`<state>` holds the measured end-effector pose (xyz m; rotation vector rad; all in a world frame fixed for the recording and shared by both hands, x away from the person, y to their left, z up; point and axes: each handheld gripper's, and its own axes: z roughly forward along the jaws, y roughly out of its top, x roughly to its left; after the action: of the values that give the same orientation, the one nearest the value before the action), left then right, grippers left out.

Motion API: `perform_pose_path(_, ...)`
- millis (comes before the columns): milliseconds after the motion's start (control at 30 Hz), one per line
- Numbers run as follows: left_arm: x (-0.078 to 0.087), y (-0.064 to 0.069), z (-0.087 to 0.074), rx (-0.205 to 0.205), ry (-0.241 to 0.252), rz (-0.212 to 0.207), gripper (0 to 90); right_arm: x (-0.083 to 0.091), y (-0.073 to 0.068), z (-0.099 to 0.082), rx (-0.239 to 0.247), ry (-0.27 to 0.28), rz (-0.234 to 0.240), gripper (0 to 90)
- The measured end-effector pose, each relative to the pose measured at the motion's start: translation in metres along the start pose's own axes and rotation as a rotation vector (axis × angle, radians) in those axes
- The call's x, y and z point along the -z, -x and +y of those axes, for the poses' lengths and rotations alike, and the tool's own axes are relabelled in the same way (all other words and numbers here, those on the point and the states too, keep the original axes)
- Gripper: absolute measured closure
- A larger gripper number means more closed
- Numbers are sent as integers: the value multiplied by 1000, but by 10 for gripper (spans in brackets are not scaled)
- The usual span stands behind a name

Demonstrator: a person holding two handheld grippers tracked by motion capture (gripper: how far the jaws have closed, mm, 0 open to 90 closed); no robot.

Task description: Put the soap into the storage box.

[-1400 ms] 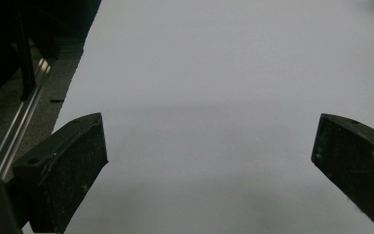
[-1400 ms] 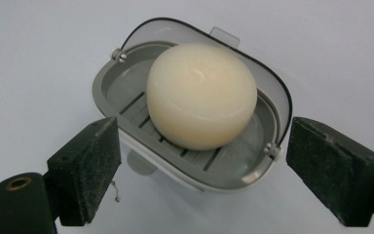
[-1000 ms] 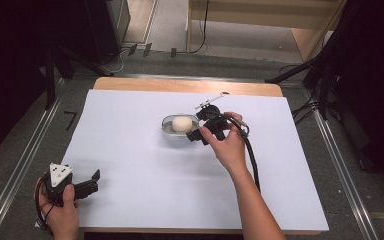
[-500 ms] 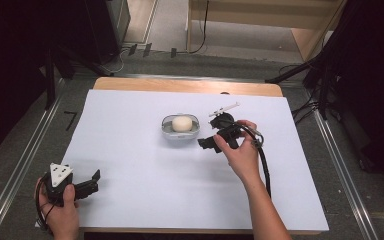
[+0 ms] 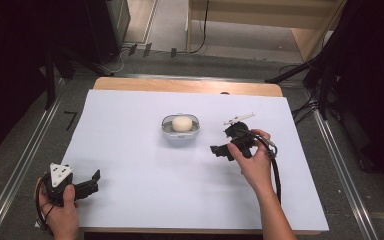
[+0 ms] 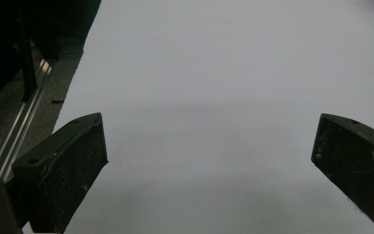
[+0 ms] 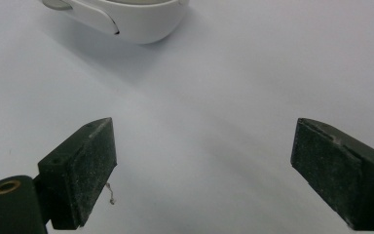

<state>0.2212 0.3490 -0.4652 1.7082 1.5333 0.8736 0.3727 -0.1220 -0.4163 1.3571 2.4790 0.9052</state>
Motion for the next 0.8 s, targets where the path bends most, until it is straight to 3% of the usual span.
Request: perform_pose_path(800, 0, 2, 0, -15, 2, 2, 1, 15, 32, -53, -46, 21, -2, 102)
